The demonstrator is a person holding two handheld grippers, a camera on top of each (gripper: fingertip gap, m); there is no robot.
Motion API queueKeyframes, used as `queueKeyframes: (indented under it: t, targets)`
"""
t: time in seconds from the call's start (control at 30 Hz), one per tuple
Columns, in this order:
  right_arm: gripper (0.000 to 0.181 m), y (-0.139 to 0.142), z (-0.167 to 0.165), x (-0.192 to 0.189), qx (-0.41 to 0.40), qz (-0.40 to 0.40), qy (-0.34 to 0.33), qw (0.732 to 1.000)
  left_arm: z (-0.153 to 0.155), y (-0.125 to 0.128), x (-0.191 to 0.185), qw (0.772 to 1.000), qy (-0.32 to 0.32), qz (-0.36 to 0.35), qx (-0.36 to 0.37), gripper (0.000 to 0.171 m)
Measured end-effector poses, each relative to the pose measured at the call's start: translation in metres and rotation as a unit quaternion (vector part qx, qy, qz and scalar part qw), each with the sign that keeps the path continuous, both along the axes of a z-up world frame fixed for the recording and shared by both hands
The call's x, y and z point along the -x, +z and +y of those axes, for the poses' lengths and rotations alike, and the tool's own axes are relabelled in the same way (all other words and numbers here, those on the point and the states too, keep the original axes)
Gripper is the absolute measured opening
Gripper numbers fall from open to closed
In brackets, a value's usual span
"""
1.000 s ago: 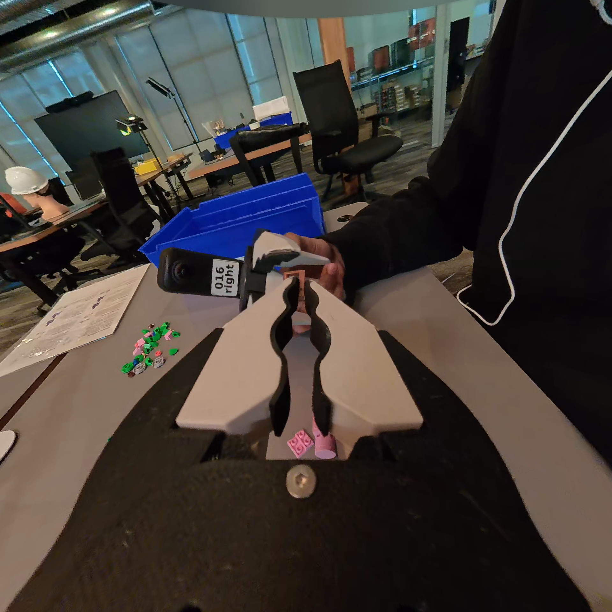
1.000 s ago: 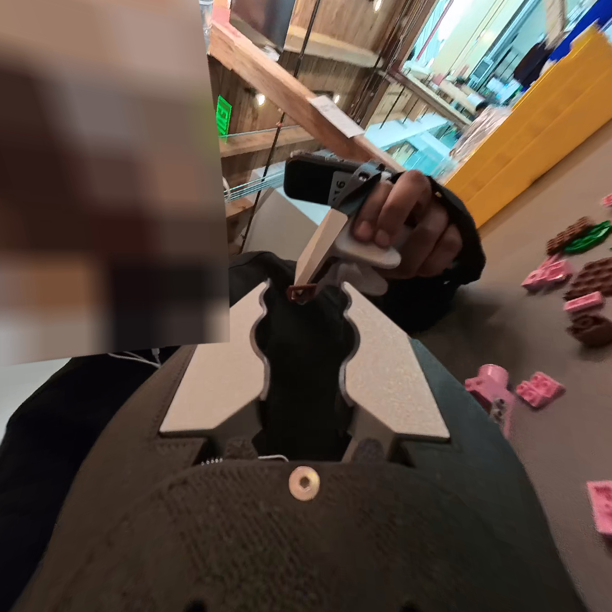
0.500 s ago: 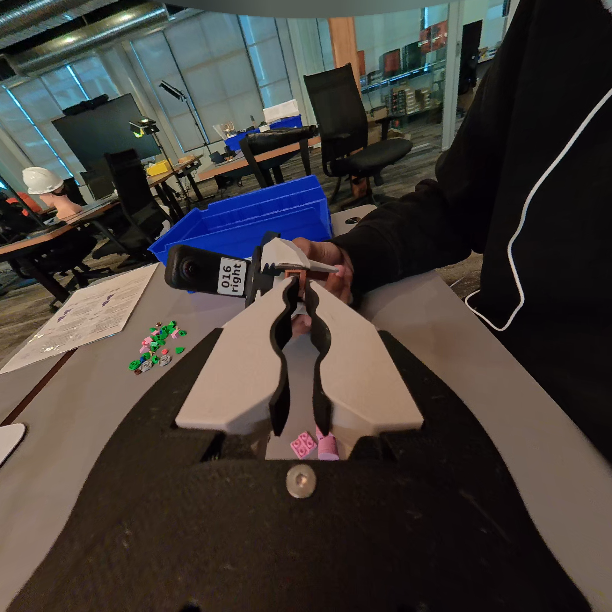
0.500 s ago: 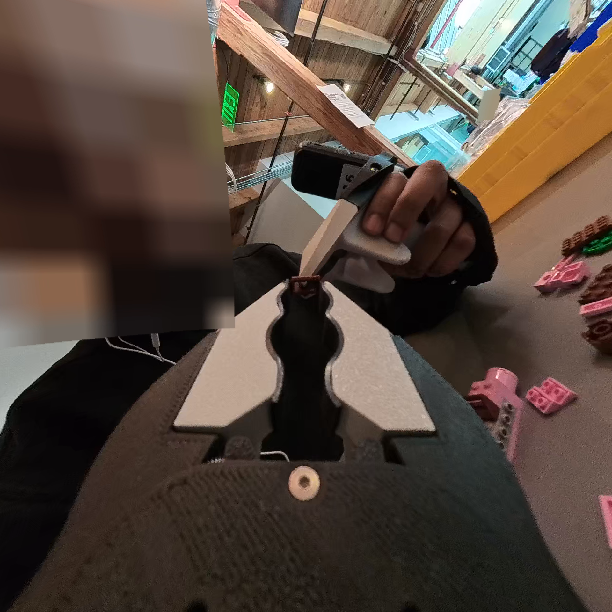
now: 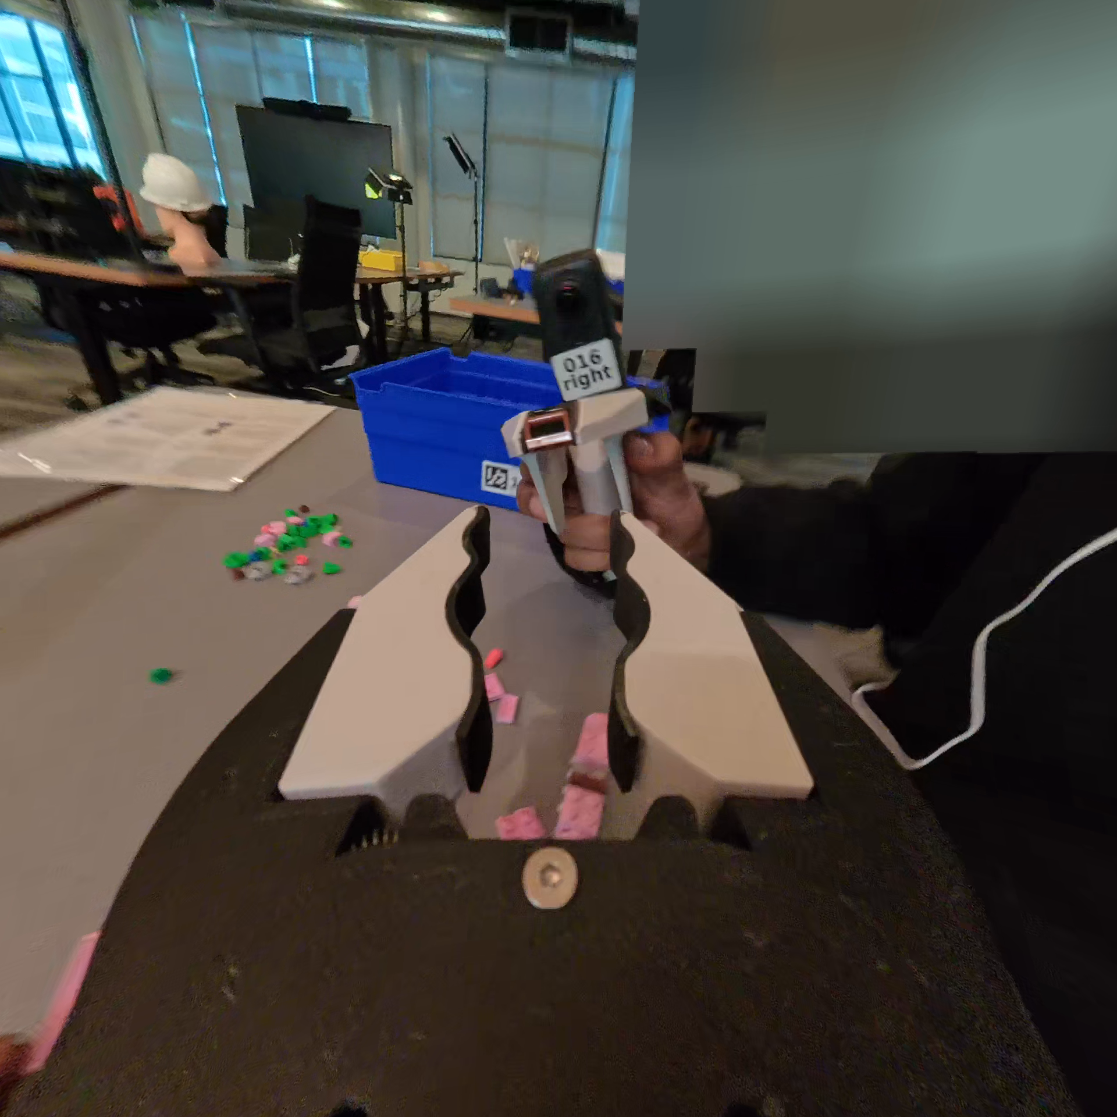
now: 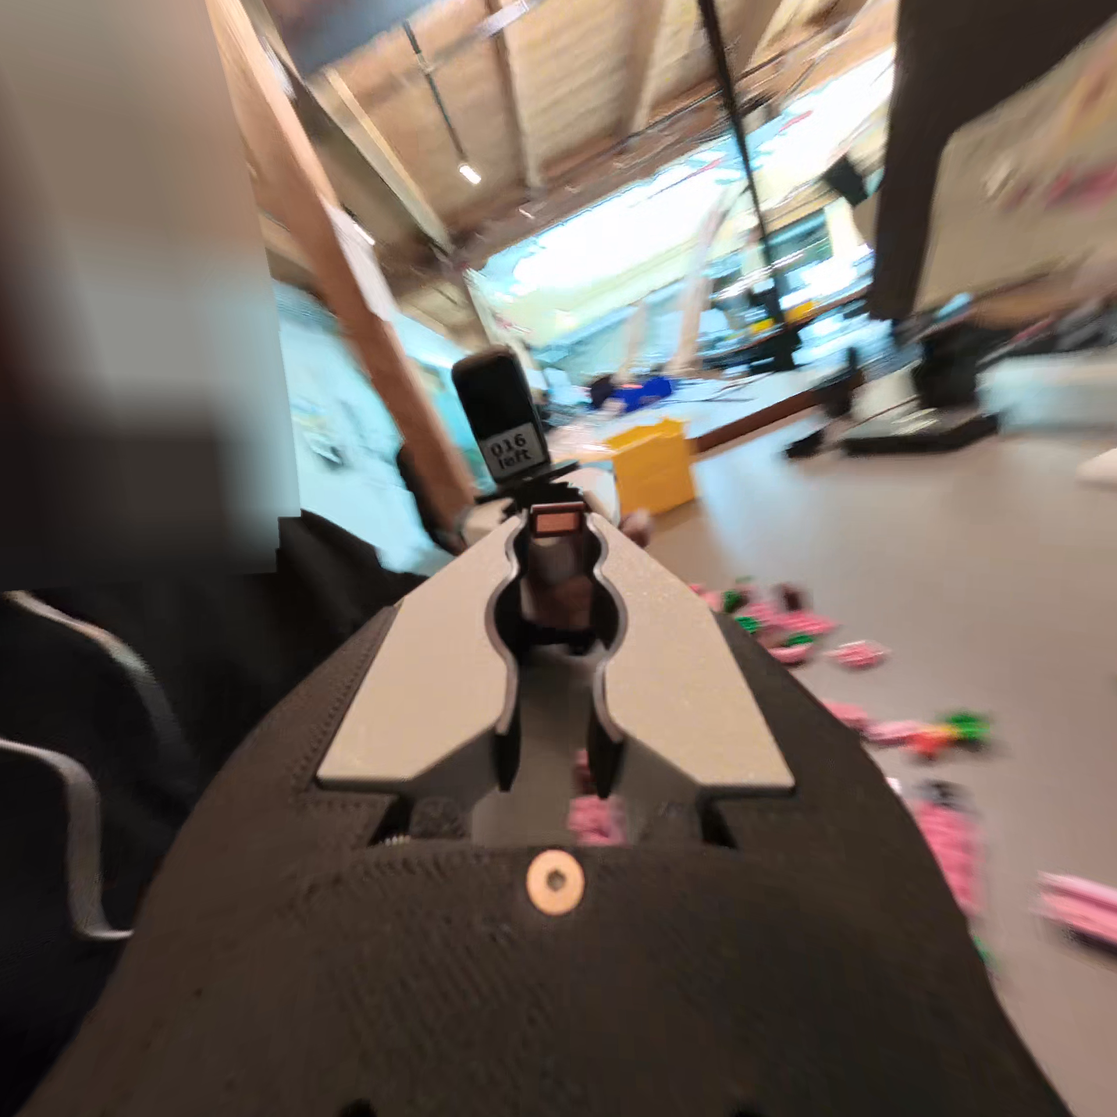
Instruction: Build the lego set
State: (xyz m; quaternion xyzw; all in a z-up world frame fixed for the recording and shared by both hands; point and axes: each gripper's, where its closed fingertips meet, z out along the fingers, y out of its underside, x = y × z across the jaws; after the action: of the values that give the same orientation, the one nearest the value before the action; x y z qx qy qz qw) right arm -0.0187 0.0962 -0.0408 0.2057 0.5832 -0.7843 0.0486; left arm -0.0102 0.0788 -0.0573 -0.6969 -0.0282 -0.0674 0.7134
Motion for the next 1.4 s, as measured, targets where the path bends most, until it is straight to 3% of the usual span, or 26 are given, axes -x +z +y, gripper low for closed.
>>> queueKeyframes:
  t: [0.1, 0.23, 0.33, 0.47, 0.67, 0.83, 1.0, 1.27, 1.4]
  targets:
    - [0.014, 0.004, -0.001, -0.003, -0.071, 0.094, -0.073, 0.99, 0.0, 0.009, 0.002, 0.983, -0.053, -0.167, -0.059, 0.046]
    - [0.014, 0.009, -0.001, -0.004, -0.154, 0.224, -0.184, 0.944, -0.003, 0.02, -0.001, 0.911, -0.164, -0.355, -0.129, 0.047]
    - [0.014, 0.011, -0.002, -0.005, -0.199, 0.286, -0.234, 0.908, -0.003, 0.022, -0.002, 0.876, -0.199, -0.411, -0.153, 0.041]
    - [0.015, 0.0, -0.013, -0.005, -0.253, 0.324, -0.241, 0.879, -0.002, 0.021, -0.008, 0.857, -0.233, -0.433, -0.153, 0.028]
    - [0.014, -0.007, -0.023, -0.01, -0.272, 0.353, -0.228, 0.866, 0.001, 0.01, -0.007, 0.862, -0.221, -0.439, -0.123, 0.003]
    - [0.015, -0.01, -0.024, -0.009, -0.294, 0.371, -0.233, 0.849, 0.001, 0.007, -0.005, 0.857, -0.223, -0.45, -0.115, 0.002]
    - [0.016, -0.016, -0.024, -0.008, -0.341, 0.407, -0.239, 0.813, 0.002, 0.001, -0.005, 0.857, -0.225, -0.454, -0.091, 0.002]
    - [0.016, -0.023, -0.02, 0.0, -0.383, 0.458, -0.283, 0.751, 0.0, -0.007, 0.011, 0.88, -0.169, -0.436, -0.08, 0.001]
    - [0.021, -0.025, -0.019, 0.002, -0.388, 0.447, -0.28, 0.756, 0.0, -0.017, 0.018, 0.899, -0.132, -0.415, -0.053, 0.0]
